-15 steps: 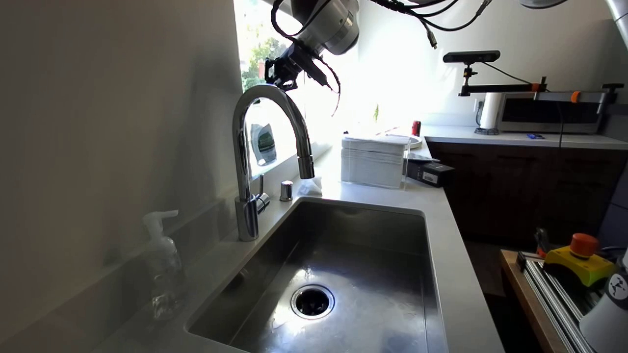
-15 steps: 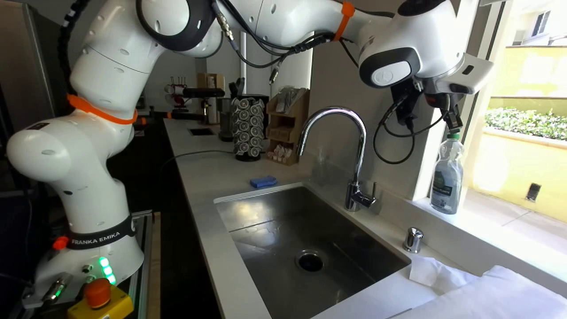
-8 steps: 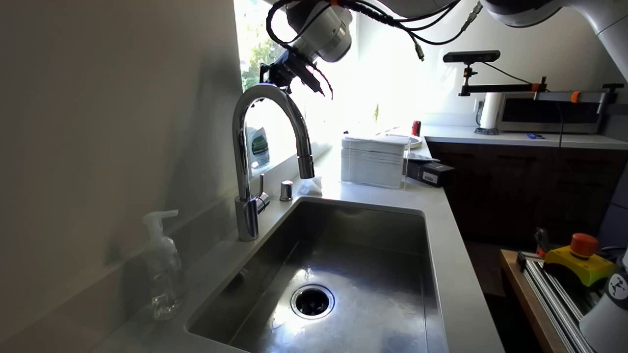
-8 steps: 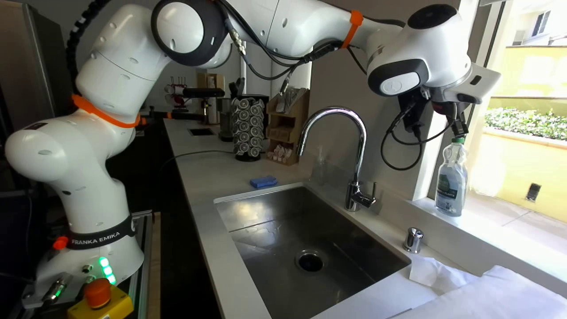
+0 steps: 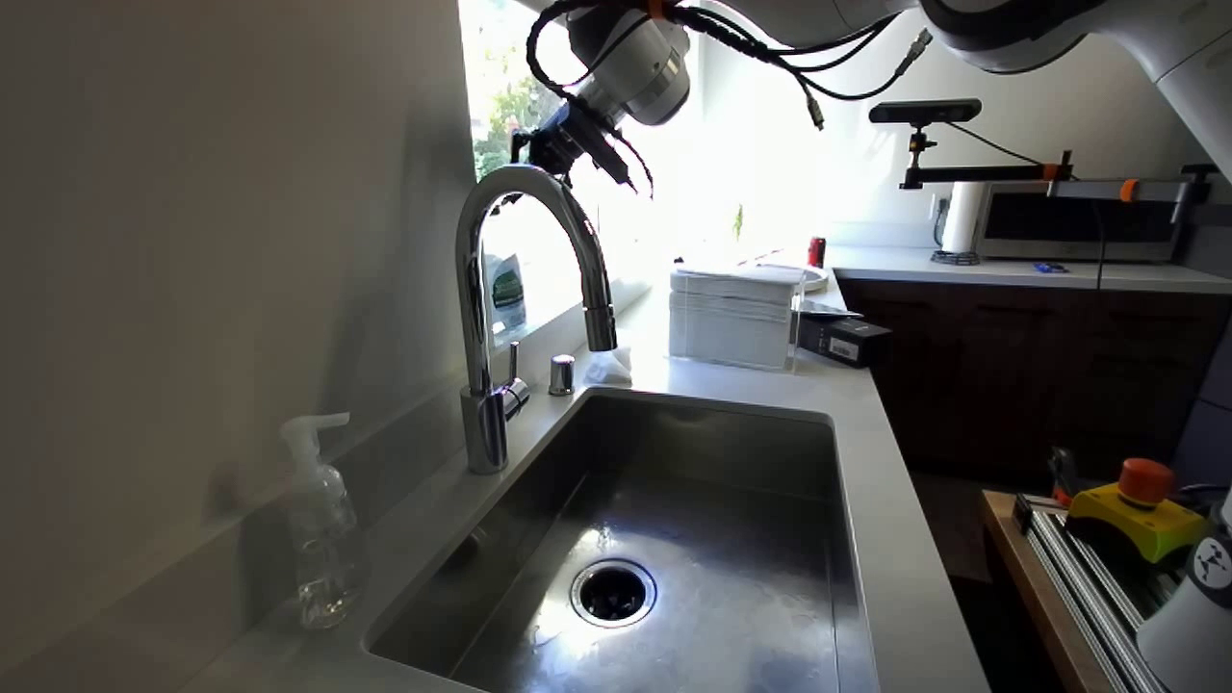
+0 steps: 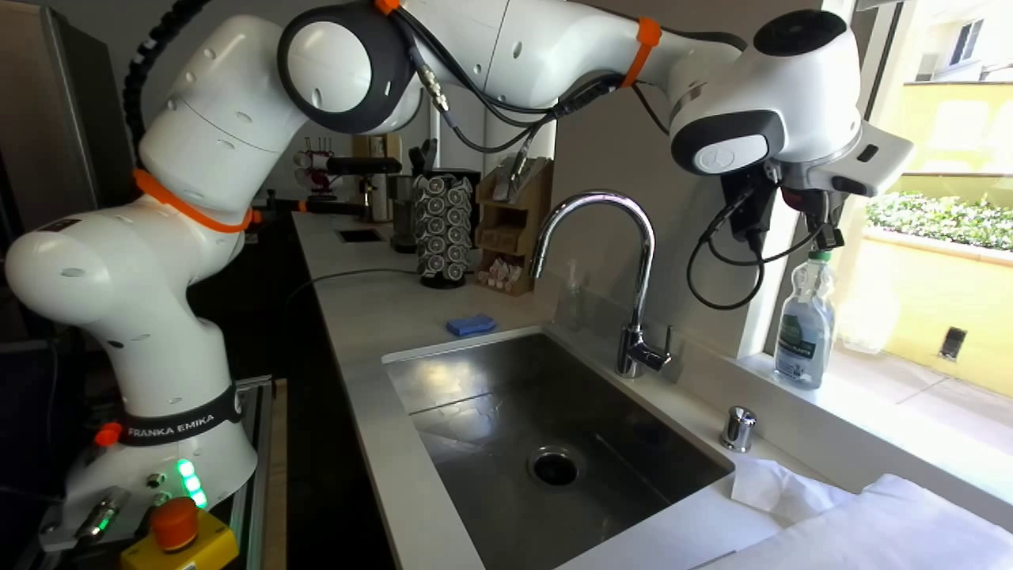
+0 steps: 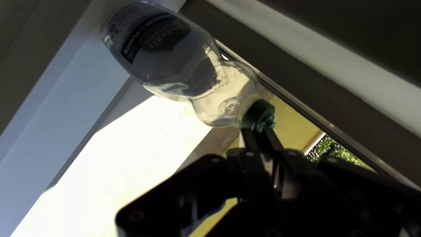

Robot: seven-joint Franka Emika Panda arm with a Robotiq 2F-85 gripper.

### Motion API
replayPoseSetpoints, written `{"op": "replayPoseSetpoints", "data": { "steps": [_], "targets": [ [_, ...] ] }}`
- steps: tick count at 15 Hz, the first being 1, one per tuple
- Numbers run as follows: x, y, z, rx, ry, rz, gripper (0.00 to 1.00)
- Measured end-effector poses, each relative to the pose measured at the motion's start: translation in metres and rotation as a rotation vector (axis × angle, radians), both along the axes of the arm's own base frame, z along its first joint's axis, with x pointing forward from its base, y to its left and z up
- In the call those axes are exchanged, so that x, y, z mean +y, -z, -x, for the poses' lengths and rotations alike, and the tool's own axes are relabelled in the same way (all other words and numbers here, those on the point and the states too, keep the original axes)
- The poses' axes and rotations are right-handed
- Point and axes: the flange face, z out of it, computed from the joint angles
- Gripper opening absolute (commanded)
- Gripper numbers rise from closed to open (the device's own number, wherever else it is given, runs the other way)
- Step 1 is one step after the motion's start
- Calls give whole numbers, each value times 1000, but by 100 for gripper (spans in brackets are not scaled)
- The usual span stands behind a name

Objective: Put the soap bottle on the window seal

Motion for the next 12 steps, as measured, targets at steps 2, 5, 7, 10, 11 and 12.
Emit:
{"op": "replayPoseSetpoints", "data": {
  "steps": [2, 5, 7, 10, 11, 12],
  "targets": [
    [-3, -1, 0, -3, 2, -1, 40],
    [-5, -5, 0, -13, 4, 3, 60],
    [-4, -8, -1, -18, 3, 4, 76],
    [-3, -10, -2, -22, 0, 3, 98],
    [-3, -11, -1, -21, -1, 3, 100],
    [-3, -12, -1, -19, -1, 9, 100]
  ]
}}
